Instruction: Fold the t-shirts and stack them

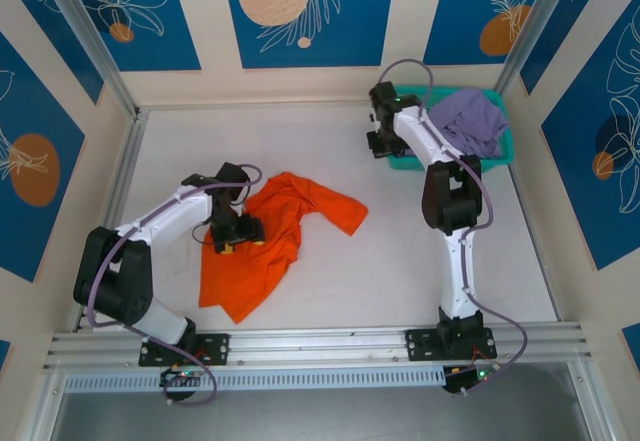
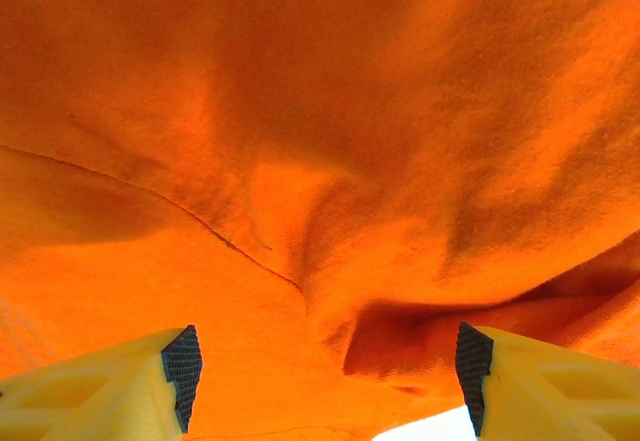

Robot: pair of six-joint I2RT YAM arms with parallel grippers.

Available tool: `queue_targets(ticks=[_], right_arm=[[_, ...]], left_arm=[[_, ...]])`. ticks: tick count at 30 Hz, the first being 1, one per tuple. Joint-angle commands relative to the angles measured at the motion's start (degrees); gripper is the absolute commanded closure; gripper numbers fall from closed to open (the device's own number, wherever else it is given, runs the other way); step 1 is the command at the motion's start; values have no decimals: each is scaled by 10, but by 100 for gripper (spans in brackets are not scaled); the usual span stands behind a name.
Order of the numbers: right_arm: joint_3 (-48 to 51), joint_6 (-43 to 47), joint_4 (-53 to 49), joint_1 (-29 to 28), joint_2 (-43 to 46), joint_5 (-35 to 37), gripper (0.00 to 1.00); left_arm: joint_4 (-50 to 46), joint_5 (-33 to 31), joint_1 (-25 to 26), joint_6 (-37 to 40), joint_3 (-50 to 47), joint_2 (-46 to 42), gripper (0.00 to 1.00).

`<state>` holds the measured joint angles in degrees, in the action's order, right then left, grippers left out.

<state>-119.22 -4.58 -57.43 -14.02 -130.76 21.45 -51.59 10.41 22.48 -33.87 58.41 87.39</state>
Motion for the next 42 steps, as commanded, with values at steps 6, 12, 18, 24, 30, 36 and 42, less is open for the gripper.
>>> queue_targets(ticks=[6,12,18,24,30,36,42], right_arm=[[-113,90,57,45,-79,-148,99],[-149,106,68,60,-92,-215,76],[-186,73,46,52,-53,-185,50],[-120,-20,81,25,95,-229,29],[121,-111,140,-58,250,-294,22],[364,-194,147,-159,324,-290,25],[494,-281,145,-191,353,-258,28]], left_arm=[[-4,35,24,8,-19,-20,23],[-6,35,30,-4,-43,-37,18],[-14,40,42,-7,-43,-36,10],[-109,-46,44,-27,30,-43,2],[-185,-103,45,-75,47,-62,4],[-246,-158,41,-155,21,-88,4],[-203,-119,14,-206,-63,-111,5]])
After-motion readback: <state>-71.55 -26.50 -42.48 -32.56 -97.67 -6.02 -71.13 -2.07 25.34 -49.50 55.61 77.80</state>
